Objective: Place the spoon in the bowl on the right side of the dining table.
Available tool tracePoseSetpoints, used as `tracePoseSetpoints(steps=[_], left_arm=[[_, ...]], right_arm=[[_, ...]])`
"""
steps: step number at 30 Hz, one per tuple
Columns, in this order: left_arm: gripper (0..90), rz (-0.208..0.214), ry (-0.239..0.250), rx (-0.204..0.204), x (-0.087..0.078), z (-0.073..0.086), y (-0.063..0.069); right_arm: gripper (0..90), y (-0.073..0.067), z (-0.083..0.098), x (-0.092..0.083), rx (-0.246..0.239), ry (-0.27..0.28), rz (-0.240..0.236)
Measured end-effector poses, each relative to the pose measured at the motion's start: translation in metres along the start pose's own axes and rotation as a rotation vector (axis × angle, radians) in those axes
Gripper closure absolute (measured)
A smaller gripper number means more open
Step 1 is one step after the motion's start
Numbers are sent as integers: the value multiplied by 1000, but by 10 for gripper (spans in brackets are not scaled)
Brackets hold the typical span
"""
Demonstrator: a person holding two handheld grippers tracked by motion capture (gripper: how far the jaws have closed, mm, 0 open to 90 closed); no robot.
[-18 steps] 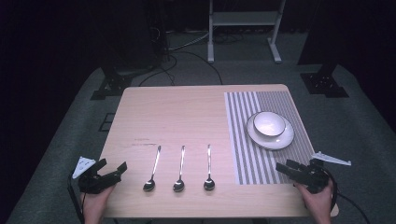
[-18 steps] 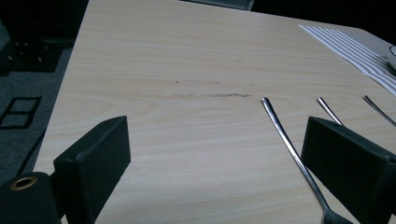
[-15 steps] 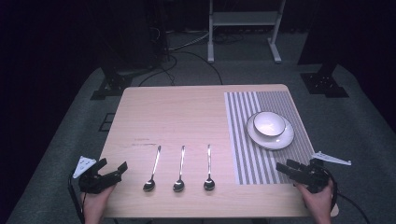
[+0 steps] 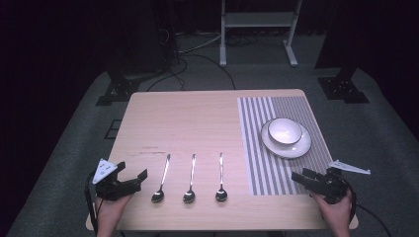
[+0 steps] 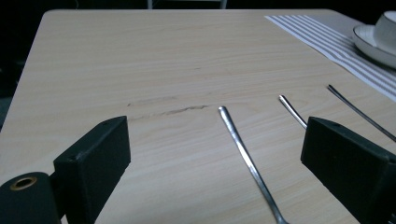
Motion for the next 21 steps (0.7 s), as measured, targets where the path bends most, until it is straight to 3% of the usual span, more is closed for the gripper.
tracePoseSetpoints(steps=[2, 5, 7, 15, 21], left_arm=[[70, -3, -7, 58, 2, -6, 11], [71, -37, -12, 180, 3, -15, 26], [70, -88, -14, 291, 3, -22, 34], [71, -238, -8, 658, -1, -44, 67], [71, -316, -6, 858, -3, -51, 86]], right_arm=[[271, 0, 0, 0, -4, 3, 1], [271, 0, 0, -1, -4, 4, 2], [271, -1, 0, -1, -3, 5, 1], [271, -3, 0, 0, -12, 4, -2], [271, -3, -1, -2, -11, 11, -4]])
Point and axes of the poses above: each handheld gripper's, and its own axes: x roughly forward along the jaws, z roughly out of its underside, y roughly to its right, the point moved 10 cm from there along x, roughly forward along the jaws, and after that the axes turned 1 degree about -x, right-handed, at the moved point
